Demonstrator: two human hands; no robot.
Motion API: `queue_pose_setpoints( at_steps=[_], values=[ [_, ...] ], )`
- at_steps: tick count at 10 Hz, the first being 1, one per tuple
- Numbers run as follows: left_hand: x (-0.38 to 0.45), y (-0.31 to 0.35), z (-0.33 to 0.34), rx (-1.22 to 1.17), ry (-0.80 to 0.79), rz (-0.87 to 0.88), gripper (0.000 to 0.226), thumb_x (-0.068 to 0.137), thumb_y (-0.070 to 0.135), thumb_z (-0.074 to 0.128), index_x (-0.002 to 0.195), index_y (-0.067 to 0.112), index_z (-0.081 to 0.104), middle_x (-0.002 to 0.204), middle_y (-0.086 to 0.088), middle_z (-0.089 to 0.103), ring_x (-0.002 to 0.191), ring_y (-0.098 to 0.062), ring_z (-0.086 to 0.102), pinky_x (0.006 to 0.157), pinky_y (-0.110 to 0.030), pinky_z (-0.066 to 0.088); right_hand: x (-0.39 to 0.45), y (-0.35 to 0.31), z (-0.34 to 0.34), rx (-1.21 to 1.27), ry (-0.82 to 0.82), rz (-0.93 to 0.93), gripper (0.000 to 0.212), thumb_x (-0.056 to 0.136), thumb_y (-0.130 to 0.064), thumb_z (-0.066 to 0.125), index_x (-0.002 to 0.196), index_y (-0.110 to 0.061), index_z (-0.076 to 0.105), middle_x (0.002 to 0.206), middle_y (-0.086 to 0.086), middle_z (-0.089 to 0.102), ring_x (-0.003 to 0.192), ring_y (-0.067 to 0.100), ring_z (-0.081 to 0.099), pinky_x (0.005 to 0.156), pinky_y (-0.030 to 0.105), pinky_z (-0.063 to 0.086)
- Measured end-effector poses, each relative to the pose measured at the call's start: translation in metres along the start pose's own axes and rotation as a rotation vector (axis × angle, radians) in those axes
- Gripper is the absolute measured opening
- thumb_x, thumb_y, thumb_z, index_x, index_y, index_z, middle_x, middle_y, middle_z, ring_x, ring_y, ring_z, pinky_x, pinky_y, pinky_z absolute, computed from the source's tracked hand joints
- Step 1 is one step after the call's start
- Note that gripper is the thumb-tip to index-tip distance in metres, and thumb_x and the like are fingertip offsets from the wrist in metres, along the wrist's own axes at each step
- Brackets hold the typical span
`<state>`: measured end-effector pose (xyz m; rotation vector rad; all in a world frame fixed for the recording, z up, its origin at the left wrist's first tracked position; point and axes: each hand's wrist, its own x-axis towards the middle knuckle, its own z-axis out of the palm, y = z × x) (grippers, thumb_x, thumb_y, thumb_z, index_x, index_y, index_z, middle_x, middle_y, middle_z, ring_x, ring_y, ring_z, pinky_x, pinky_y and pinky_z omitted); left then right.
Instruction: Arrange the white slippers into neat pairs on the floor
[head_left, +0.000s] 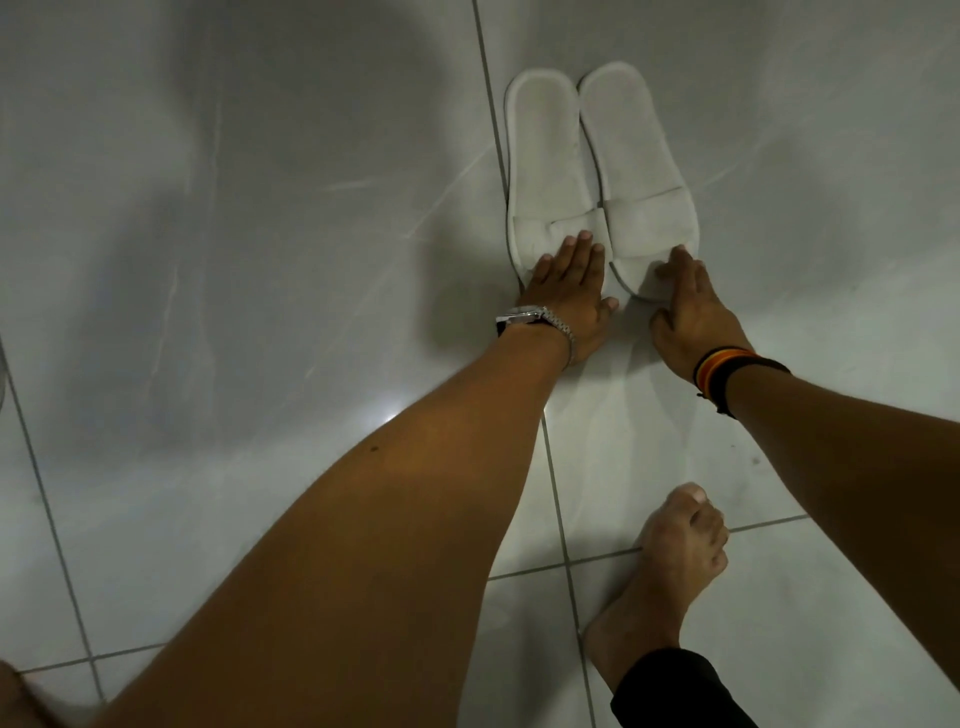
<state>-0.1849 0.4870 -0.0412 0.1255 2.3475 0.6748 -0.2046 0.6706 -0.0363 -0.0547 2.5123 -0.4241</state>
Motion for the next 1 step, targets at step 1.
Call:
queue_pose_setpoints(
  at_steps=[1],
  values=[
    [-0.0047,-0.0007,-0.0006,0.000,0.077,0.028,0.067,0.106,0.037,0.022,0.160,0.010,-0.007,0.168,-0.007,-0.017,0.155,-0.020,-0.016,0.127,-0.040,-0.004,-0.0015,-0.0055,-0.0021,0.010,0.057,0.013,0.071,0.095,-0.008,0.045,0.159,-0.010,0.015,0.165,0.011,0.025,0.153,0.034,0.024,0.115,0.050,0.040]
  ],
)
